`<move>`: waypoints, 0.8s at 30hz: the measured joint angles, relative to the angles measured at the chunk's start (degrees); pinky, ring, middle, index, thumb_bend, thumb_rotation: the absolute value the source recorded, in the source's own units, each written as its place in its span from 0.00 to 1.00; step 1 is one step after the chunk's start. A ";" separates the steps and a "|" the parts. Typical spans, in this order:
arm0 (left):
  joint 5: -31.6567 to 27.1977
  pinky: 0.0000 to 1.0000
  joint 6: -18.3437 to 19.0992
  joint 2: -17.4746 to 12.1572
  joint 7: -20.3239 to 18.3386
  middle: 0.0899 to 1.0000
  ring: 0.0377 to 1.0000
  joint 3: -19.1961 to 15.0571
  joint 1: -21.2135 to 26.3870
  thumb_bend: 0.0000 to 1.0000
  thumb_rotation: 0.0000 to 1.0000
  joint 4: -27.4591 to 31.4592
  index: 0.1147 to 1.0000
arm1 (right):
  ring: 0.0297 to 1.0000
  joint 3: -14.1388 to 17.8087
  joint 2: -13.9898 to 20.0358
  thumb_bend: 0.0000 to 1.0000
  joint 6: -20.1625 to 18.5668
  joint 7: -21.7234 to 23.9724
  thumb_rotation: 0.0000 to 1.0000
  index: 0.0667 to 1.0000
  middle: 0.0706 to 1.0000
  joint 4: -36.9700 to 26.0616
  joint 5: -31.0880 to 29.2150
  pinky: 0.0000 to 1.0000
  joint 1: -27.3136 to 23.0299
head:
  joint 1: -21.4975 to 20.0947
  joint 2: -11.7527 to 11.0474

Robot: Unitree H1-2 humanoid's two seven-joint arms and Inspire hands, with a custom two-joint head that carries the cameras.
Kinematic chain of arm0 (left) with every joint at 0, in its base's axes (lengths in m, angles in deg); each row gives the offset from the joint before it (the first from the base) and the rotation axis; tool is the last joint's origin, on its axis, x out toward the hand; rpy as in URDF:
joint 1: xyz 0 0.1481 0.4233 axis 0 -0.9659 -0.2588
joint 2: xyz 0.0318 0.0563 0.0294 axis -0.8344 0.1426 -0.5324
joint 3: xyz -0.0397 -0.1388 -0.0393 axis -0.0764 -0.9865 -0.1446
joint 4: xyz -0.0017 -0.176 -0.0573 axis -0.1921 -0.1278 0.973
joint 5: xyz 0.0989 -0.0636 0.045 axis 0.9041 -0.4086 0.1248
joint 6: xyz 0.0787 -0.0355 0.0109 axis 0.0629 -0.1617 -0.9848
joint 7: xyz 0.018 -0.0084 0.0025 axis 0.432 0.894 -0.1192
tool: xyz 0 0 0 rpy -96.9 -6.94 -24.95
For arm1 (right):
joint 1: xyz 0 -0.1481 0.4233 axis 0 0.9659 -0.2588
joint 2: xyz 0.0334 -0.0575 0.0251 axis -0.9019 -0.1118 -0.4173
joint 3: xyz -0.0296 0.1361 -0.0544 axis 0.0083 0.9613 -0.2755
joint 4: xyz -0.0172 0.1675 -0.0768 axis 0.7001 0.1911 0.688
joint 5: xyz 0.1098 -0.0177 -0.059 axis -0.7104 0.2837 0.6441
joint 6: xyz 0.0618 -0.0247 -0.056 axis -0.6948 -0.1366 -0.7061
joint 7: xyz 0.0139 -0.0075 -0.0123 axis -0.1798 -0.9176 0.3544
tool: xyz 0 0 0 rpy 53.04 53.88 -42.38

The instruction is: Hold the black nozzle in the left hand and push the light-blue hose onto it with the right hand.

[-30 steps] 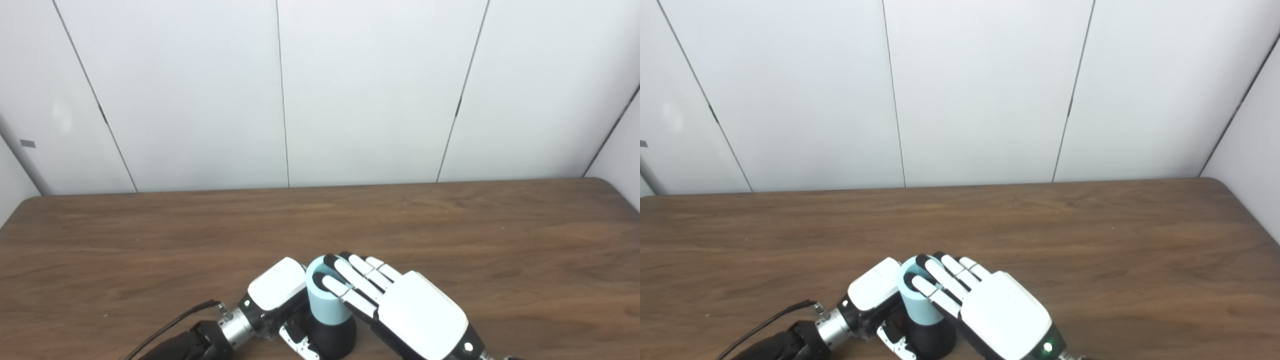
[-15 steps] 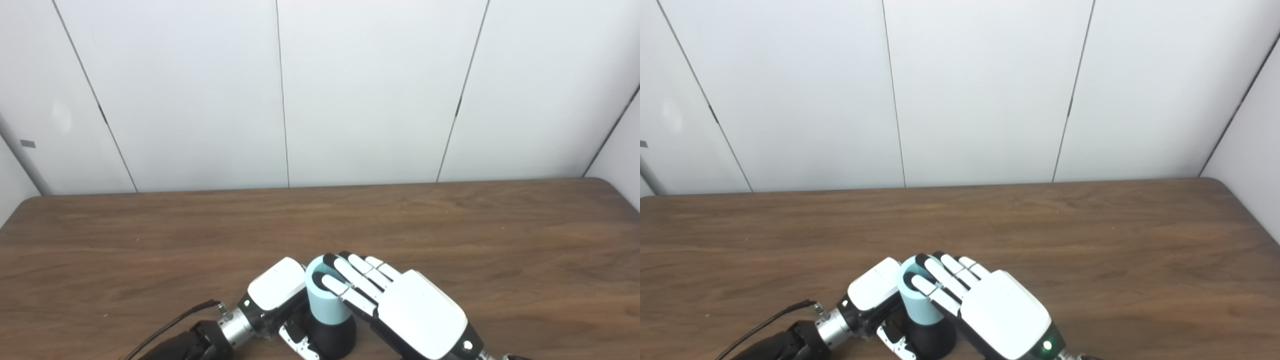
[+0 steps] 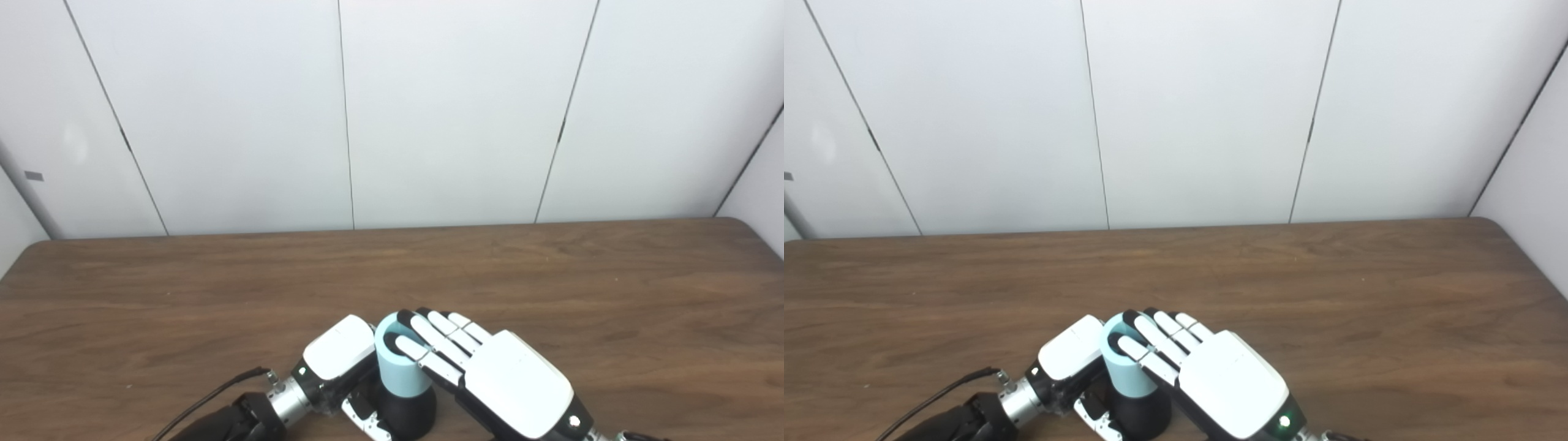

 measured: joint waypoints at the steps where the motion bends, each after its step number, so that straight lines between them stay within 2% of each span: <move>1: 0.00 0.18 0.00 0.00 0.00 0.42 0.21 0.00 0.00 0.52 0.00 0.00 0.42 | 0.96 0.00 0.01 0.88 -0.16 0.03 0.94 0.90 0.96 0.00 -0.22 0.92 0.00 | 0.00 0.00; 24: 0.00 0.18 0.01 0.01 -0.01 0.42 0.21 0.08 -0.02 0.52 0.00 0.00 0.42 | 0.97 -0.39 1.25 0.88 -1.91 1.72 0.92 0.91 0.96 0.75 -2.85 0.94 -1.05 | 0.09 0.09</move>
